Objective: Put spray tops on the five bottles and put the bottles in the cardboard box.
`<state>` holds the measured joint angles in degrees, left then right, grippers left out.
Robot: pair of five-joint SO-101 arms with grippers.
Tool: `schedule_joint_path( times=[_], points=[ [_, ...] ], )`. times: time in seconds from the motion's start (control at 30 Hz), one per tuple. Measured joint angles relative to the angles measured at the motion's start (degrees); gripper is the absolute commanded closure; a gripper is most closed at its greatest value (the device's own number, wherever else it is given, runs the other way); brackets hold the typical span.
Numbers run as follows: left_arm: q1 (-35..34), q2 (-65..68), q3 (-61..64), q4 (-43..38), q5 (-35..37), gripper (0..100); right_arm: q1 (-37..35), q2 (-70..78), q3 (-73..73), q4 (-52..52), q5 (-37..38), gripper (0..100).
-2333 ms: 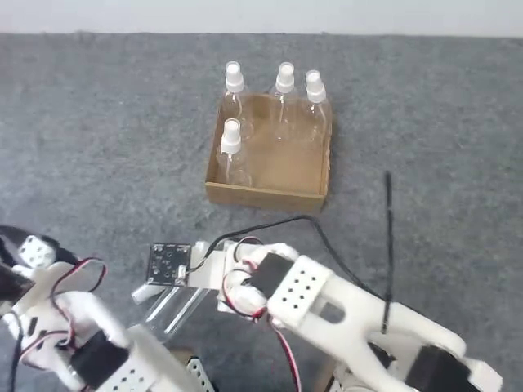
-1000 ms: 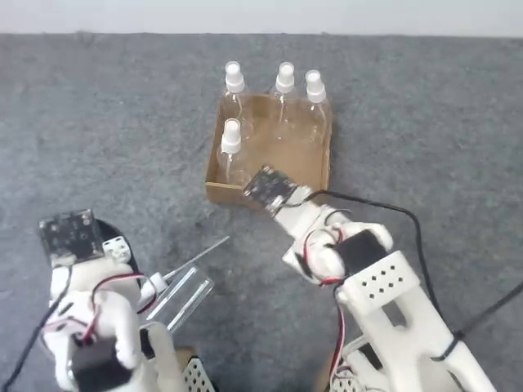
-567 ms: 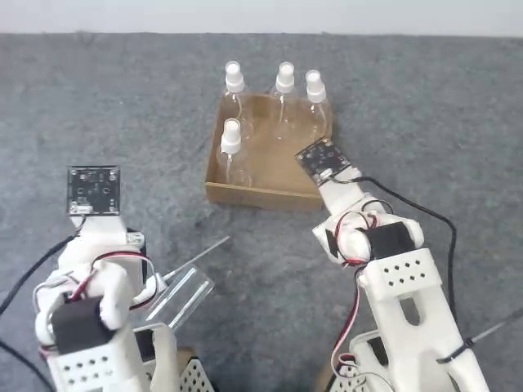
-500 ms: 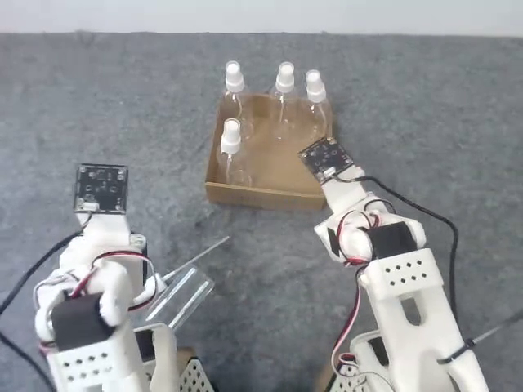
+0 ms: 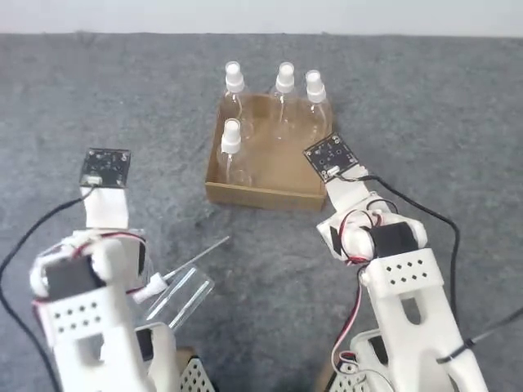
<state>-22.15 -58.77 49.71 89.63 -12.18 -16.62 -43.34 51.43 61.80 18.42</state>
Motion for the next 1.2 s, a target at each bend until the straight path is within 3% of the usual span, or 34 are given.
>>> schedule_joint_path(
  times=[0.17, 0.47, 0.77, 1.2],
  points=[
    [-0.5, 7.1, -1.8, 0.0, -8.0, 98, 0.0, 0.0, 4.0, -5.2, 0.0, 97.8],
    [-3.7, 15.1, -2.1, 0.0, -29.5, 98, 0.0, 0.0, 4.4, -6.6, 0.0, 97.8],
    [-11.3, 18.3, -2.3, 5.0, -52.9, 87, 3.0, 0.0, 4.4, -6.7, 0.0, 97.8],
    [-14.1, 28.0, -2.3, 6.2, -65.0, 82, 3.2, 0.0, 4.4, -6.7, 0.0, 97.8]
  ],
)
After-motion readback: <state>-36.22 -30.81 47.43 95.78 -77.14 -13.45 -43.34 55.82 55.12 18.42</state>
